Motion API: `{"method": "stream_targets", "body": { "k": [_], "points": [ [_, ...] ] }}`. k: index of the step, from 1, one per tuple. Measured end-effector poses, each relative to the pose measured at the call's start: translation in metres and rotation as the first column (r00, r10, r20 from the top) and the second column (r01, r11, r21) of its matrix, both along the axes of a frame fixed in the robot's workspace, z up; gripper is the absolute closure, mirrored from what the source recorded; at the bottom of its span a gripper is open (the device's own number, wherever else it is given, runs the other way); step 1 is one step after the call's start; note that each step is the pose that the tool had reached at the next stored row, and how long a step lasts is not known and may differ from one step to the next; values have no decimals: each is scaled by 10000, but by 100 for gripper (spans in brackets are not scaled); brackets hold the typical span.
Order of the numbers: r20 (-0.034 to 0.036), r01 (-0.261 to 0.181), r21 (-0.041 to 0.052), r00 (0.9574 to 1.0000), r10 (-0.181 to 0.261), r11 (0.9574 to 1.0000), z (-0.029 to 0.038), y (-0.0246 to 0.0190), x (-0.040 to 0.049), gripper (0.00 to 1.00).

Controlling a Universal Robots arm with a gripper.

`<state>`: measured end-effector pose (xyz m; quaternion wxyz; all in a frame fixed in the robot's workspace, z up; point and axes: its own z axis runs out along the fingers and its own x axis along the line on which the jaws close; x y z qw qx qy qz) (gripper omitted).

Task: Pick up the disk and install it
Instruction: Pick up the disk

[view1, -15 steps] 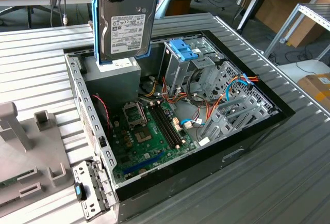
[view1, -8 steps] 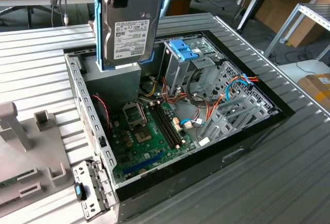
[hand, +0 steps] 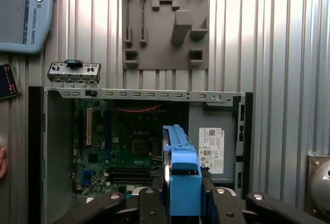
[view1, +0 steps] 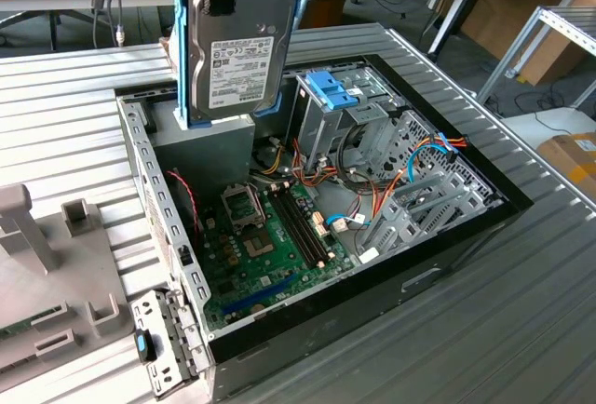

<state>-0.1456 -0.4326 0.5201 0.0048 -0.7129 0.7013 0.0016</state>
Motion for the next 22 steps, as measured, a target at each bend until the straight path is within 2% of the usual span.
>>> {"method": "stream_targets", "body": {
  "k": [8,13,22],
  "points": [
    [0,0,0,10000,0,10000,0,0,131,63],
    [0,0,0,10000,0,10000,0,0,178,63],
    [0,0,1,10000,0,10000,0,-4,195,63]
  ]
}}
